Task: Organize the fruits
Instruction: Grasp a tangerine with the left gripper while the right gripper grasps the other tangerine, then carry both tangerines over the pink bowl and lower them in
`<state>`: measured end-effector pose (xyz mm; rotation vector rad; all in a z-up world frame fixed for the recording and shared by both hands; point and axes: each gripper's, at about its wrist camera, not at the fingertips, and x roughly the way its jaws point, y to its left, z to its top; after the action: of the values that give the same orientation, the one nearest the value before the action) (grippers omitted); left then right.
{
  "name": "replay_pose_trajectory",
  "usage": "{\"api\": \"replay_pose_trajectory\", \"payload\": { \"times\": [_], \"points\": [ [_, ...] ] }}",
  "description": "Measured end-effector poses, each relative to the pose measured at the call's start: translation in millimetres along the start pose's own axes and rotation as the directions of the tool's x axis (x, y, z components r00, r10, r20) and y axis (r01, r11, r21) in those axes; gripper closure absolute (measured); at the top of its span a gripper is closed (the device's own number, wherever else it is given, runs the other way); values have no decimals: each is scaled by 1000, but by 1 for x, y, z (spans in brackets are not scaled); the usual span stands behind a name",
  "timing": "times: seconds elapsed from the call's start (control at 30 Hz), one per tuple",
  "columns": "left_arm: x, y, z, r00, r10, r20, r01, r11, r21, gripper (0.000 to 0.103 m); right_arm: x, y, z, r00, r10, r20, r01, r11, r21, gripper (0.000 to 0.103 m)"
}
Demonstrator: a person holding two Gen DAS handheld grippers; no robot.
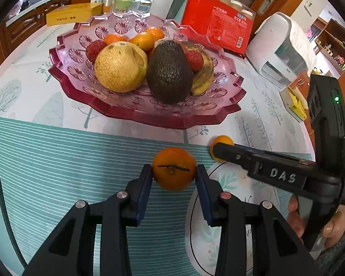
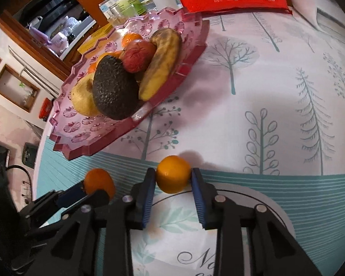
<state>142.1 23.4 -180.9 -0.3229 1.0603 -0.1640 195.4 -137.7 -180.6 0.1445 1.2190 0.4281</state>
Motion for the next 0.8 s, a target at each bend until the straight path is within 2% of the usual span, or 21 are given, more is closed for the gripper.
{"api": "replay_pose_trajectory", "payload": {
  "times": [0.23, 0.5, 0.63, 0.8],
  "points": [
    [-23, -5, 5, 1000, 23, 14, -24, 999, 26, 66, -20, 3, -6, 1000, 20, 18, -20, 1000, 3, 72],
    [-63, -18, 19, 998, 34, 51, -37, 997, 71, 66, -67, 21, -4, 995, 34, 98, -30, 999, -44, 72],
    [-91, -23, 44, 995, 37, 96, -45, 995, 88, 66, -100, 39, 9, 986, 39, 162, -22, 994, -104, 72],
    [-126, -26, 82, 985, 52, 167, -68, 993, 92, 66, -148, 62, 31, 964, 53, 259, -4, 983, -185, 72]
  ]
}}
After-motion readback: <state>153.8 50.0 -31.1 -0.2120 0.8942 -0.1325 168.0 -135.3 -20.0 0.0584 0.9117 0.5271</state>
